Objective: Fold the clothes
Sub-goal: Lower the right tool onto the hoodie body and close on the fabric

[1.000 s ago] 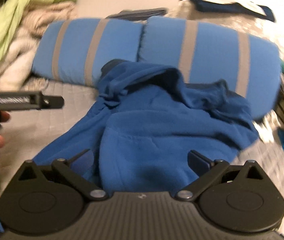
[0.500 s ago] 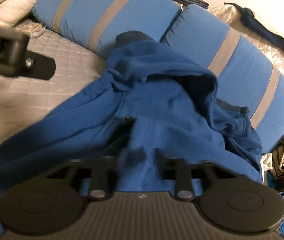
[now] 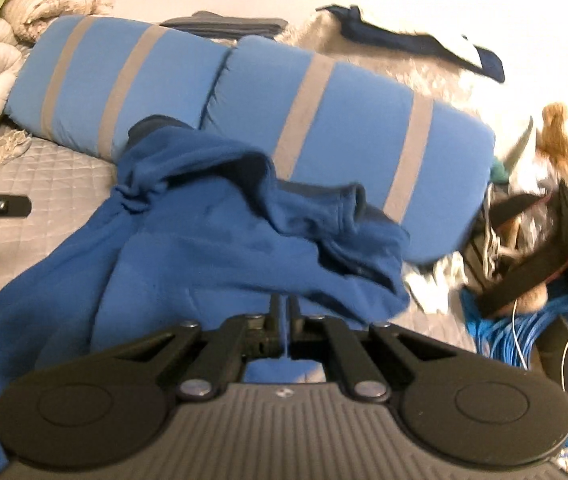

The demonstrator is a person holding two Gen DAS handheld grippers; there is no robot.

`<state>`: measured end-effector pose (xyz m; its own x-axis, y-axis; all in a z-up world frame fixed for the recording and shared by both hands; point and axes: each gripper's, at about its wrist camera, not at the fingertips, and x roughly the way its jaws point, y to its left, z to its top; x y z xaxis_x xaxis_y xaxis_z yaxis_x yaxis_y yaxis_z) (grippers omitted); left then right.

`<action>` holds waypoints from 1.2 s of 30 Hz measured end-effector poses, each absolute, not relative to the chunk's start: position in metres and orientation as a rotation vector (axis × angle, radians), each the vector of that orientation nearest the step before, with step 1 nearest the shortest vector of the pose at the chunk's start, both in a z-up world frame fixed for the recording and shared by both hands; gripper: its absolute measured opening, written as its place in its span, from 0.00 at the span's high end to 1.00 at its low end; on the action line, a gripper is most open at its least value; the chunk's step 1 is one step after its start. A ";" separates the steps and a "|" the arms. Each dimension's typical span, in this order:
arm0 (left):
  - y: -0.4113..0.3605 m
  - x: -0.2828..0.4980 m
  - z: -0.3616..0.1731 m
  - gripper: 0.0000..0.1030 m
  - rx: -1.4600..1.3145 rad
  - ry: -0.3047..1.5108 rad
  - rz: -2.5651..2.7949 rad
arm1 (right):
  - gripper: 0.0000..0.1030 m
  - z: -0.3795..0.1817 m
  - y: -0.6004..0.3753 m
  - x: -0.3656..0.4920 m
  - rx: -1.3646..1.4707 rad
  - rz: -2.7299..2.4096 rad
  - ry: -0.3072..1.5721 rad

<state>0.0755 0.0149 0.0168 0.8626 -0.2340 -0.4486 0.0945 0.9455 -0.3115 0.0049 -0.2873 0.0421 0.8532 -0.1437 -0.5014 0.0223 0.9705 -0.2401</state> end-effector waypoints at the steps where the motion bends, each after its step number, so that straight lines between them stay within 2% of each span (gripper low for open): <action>1: 0.014 0.075 0.017 0.02 -0.290 0.500 -0.182 | 0.95 0.040 -0.289 0.001 -0.231 -0.082 0.550; 7: 0.009 0.071 0.014 0.02 -0.253 0.495 -0.171 | 0.93 0.027 -0.280 -0.005 -0.218 -0.039 0.569; 8: 0.010 0.071 0.013 0.02 -0.254 0.501 -0.166 | 0.84 0.026 -0.277 -0.005 -0.217 -0.030 0.570; 10: 0.013 0.073 0.012 0.02 -0.266 0.510 -0.157 | 0.79 0.026 -0.271 -0.004 -0.224 -0.021 0.566; 11: 0.014 0.073 0.011 0.02 -0.273 0.513 -0.156 | 0.68 0.026 -0.269 -0.004 -0.227 -0.017 0.564; 12: 0.015 0.074 0.011 0.02 -0.279 0.514 -0.156 | 0.52 0.026 -0.265 -0.003 -0.230 -0.011 0.562; 13: 0.015 0.074 0.011 0.02 -0.282 0.514 -0.158 | 0.44 0.026 -0.263 -0.003 -0.230 -0.006 0.558; 14: 0.015 0.074 0.012 0.02 -0.284 0.514 -0.160 | 0.27 0.026 -0.259 -0.003 -0.233 -0.003 0.555; 15: 0.015 0.074 0.012 0.02 -0.283 0.514 -0.162 | 0.17 0.026 -0.256 -0.003 -0.236 0.007 0.548; 18: 0.014 0.074 0.012 0.02 -0.283 0.517 -0.174 | 0.09 0.025 -0.245 0.000 -0.245 0.037 0.539; 23: 0.016 0.076 0.012 0.02 -0.289 0.527 -0.159 | 0.04 0.017 -0.223 0.015 -0.254 0.084 0.542; 28: 0.021 0.078 0.011 0.02 -0.302 0.529 -0.132 | 0.05 -0.002 -0.194 0.049 -0.298 0.089 0.576; 32: 0.030 0.083 0.010 0.02 -0.340 0.539 -0.117 | 0.07 -0.013 -0.158 0.068 -0.459 0.027 0.571; 34: 0.035 0.087 0.008 0.02 -0.364 0.548 -0.102 | 0.12 -0.022 -0.140 0.076 -0.568 -0.007 0.570; 35: 0.037 0.088 0.007 0.02 -0.375 0.554 -0.096 | 0.20 -0.026 -0.132 0.079 -0.623 -0.025 0.569; 36: 0.038 0.090 0.006 0.02 -0.386 0.563 -0.092 | 0.35 -0.030 -0.129 0.084 -0.663 -0.040 0.572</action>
